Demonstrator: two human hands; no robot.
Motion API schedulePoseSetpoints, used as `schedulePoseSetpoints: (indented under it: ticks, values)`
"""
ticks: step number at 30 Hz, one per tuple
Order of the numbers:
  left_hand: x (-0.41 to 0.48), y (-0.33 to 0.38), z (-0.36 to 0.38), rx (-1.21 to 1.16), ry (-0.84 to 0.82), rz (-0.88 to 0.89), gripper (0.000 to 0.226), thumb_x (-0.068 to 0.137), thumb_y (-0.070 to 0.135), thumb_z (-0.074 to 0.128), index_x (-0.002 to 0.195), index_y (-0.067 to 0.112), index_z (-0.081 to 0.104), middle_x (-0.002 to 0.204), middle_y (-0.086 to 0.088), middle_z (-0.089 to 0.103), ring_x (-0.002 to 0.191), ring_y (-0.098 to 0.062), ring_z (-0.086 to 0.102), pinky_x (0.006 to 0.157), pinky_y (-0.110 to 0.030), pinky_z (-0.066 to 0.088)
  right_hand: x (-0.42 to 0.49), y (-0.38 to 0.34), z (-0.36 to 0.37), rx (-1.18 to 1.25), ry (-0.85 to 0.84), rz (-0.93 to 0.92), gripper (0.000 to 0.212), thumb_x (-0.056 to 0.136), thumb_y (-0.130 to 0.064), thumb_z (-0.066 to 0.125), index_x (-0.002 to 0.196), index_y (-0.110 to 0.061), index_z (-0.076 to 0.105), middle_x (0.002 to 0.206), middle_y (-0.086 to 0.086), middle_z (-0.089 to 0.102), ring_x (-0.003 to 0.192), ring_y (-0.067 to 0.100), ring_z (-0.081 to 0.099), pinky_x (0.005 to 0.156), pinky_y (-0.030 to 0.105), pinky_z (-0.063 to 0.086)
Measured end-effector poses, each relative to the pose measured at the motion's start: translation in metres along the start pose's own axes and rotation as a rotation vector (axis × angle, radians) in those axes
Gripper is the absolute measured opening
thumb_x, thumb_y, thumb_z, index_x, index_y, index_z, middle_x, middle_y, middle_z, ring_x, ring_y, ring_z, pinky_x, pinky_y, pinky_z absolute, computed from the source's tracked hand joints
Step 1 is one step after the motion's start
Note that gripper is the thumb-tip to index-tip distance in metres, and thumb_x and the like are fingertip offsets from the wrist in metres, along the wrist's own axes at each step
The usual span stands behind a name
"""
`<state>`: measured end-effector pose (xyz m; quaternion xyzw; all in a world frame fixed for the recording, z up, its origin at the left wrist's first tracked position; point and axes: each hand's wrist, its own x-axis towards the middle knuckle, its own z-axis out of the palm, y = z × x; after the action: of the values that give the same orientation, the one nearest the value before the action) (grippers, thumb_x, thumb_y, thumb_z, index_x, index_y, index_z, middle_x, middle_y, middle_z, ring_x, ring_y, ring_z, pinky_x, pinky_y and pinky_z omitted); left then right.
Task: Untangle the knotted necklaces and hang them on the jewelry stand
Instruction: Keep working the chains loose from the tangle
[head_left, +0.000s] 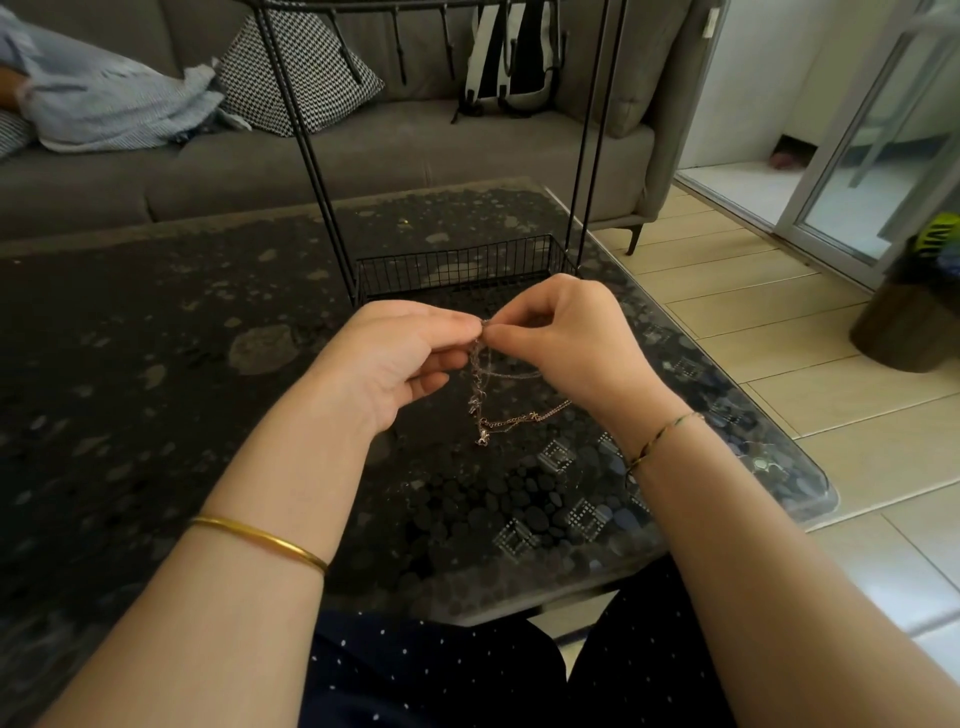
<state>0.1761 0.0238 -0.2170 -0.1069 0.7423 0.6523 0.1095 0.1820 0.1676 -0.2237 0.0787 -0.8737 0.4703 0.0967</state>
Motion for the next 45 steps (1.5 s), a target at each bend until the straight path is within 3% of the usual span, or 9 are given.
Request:
schedulePoseSetpoints:
  ticks: [5, 10, 15, 18, 22, 31, 37, 41, 45]
  values:
    - [0.0015, 0.0002, 0.0016, 0.043, 0.033, 0.016, 0.003, 0.082, 0.016, 0.071, 0.085, 0.014, 0.072, 0.078, 0.001, 0.070, 0.073, -0.010, 0.062, 0.065, -0.023, 0.048, 0.0000, 0.0008, 0.0010, 0.094, 0.000, 0.032, 0.008, 0.078, -0.014, 0.070, 0.070, -0.015, 0.069, 0.061, -0.004, 0.057, 0.057, 0.005, 0.049, 0.060, 0.021, 0.043]
    - [0.0027, -0.0003, 0.0022, 0.083, 0.046, 0.042, 0.003, 0.082, 0.016, 0.069, 0.081, 0.014, 0.071, 0.081, 0.000, 0.071, 0.075, -0.010, 0.062, 0.068, -0.024, 0.048, -0.0010, 0.0002, -0.0004, 0.190, -0.022, 0.076, 0.008, 0.079, -0.011, 0.069, 0.073, -0.016, 0.068, 0.075, 0.010, 0.064, 0.066, 0.014, 0.055, 0.067, 0.032, 0.051]
    - [0.0005, -0.0008, 0.0033, 0.147, 0.008, 0.102, 0.007, 0.085, 0.014, 0.067, 0.080, 0.017, 0.070, 0.087, 0.001, 0.070, 0.083, -0.011, 0.062, 0.073, -0.026, 0.048, -0.0012, -0.0019, -0.0010, 0.291, -0.031, 0.183, 0.009, 0.078, -0.009, 0.067, 0.071, -0.015, 0.066, 0.072, 0.000, 0.059, 0.062, 0.006, 0.050, 0.054, 0.016, 0.042]
    - [-0.0006, -0.0019, 0.0038, 0.241, -0.009, 0.156, 0.008, 0.087, 0.014, 0.066, 0.082, 0.019, 0.069, 0.090, 0.002, 0.070, 0.087, -0.011, 0.063, 0.074, -0.026, 0.049, -0.0010, -0.0018, -0.0015, 0.347, -0.003, 0.242, 0.011, 0.078, -0.007, 0.064, 0.068, -0.013, 0.063, 0.073, -0.003, 0.060, 0.064, 0.005, 0.049, 0.056, 0.018, 0.036]
    - [0.0002, -0.0028, 0.0044, 0.308, -0.032, 0.187, 0.009, 0.088, 0.015, 0.066, 0.081, 0.020, 0.068, 0.086, 0.003, 0.068, 0.084, -0.010, 0.062, 0.070, -0.025, 0.047, -0.0011, -0.0005, -0.0003, 0.386, 0.007, 0.262, 0.014, 0.078, -0.007, 0.064, 0.066, -0.014, 0.062, 0.073, 0.002, 0.058, 0.065, 0.009, 0.049, 0.055, 0.018, 0.040]
    - [0.0002, -0.0058, 0.0040, 0.411, -0.097, 0.153, 0.006, 0.088, 0.016, 0.063, 0.086, 0.017, 0.068, 0.088, -0.001, 0.067, 0.085, -0.014, 0.062, 0.076, -0.028, 0.052, 0.0035, 0.0045, -0.0044, 0.433, 0.066, 0.303, 0.013, 0.085, -0.009, 0.059, 0.073, -0.013, 0.060, 0.075, 0.001, 0.060, 0.076, 0.013, 0.058, 0.072, 0.028, 0.050]
    - [0.0024, -0.0046, 0.0054, 0.285, -0.128, 0.143, 0.012, 0.091, 0.013, 0.059, 0.083, 0.018, 0.068, 0.088, -0.003, 0.069, 0.088, -0.016, 0.065, 0.080, -0.032, 0.053, 0.0012, 0.0065, -0.0013, 0.365, -0.139, 0.331, 0.015, 0.092, -0.011, 0.050, 0.093, -0.013, 0.065, 0.087, 0.001, 0.068, 0.084, 0.016, 0.063, 0.079, 0.033, 0.052]
    - [0.0022, -0.0046, 0.0040, 0.263, -0.075, 0.154, 0.013, 0.090, 0.015, 0.060, 0.082, 0.019, 0.069, 0.088, -0.002, 0.071, 0.087, -0.015, 0.066, 0.080, -0.031, 0.051, -0.0005, 0.0038, -0.0011, 0.331, -0.247, 0.314, 0.018, 0.093, -0.013, 0.051, 0.090, -0.016, 0.068, 0.086, 0.002, 0.071, 0.081, 0.011, 0.066, 0.085, 0.035, 0.050]
    - [0.0033, -0.0048, 0.0024, 0.267, -0.033, 0.167, 0.012, 0.089, 0.016, 0.061, 0.081, 0.021, 0.070, 0.087, -0.001, 0.071, 0.086, -0.015, 0.065, 0.078, -0.030, 0.050, -0.0017, 0.0049, -0.0020, 0.302, -0.244, 0.259, 0.009, 0.088, -0.014, 0.061, 0.083, -0.014, 0.068, 0.072, -0.002, 0.069, 0.070, 0.005, 0.063, 0.075, 0.028, 0.050]
